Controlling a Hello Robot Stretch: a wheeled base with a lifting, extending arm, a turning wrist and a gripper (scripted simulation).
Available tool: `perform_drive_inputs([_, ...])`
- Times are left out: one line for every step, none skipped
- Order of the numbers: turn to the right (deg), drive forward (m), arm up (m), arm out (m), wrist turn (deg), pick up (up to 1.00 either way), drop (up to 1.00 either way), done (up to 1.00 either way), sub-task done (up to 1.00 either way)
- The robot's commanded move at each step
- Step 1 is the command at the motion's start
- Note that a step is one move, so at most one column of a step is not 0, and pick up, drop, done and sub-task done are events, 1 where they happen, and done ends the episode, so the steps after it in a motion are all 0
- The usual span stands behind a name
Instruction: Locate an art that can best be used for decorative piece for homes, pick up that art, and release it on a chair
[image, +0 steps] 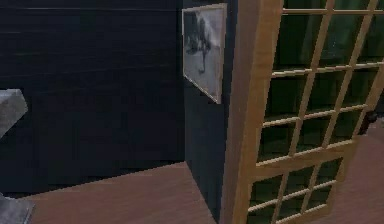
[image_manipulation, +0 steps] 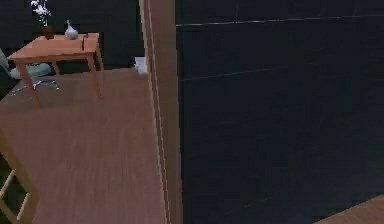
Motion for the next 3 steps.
perform_drive_inputs([21.0, 0.00, 0.00, 0.00, 0.0, 0.00, 0.00, 0.00, 0.00])
perform_drive_inputs([0.0, 0.40, 0.00, 0.00, 0.0, 0.00, 0.00, 0.00, 0.00])
perform_drive_inputs([42.0, 0.00, 0.00, 0.00, 0.0, 0.00, 0.00, 0.00, 0.00])
